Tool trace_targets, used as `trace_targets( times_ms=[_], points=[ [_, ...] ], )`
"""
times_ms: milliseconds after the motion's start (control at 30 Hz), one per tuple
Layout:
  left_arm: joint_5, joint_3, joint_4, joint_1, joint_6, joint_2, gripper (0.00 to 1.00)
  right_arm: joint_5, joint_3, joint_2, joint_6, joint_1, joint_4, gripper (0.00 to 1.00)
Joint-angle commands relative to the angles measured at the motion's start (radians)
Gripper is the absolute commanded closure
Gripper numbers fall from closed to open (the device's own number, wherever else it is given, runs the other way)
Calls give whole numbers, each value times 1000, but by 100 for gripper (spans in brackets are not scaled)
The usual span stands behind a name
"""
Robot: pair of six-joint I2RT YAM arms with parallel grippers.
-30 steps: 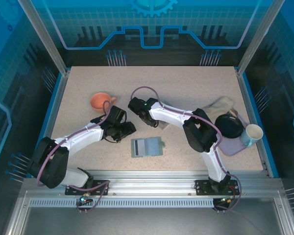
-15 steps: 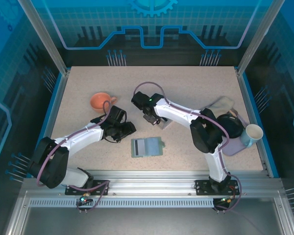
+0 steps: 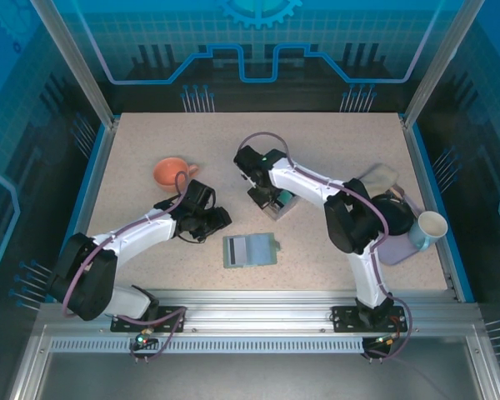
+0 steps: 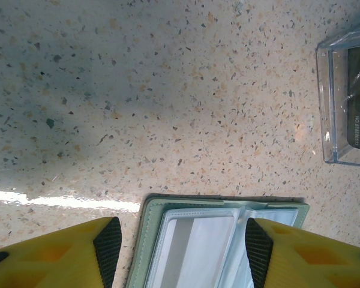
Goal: Put the credit cards into the card holder
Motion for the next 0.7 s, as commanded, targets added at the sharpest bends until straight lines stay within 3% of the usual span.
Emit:
trace_targets(
  times_ms=[0,267,367,433,667],
  points=[
    [9,-4,-11,14,-1,-8,40,-251,-8,12,59,-16,-8,100],
    [60,-15,23,67,-2,-1,40,-547,26,-1,215,-22,31,98],
    [119,-12,64,95,-14,26,39,-467,55,32,221,-13,2,92],
    [149,-8,104,105,-35,48,39,-389,55,38,196,-8,-19,81],
    [238,47,228,109,-109,159,39,-261,-2,-32,106,29,12,69]
  ],
)
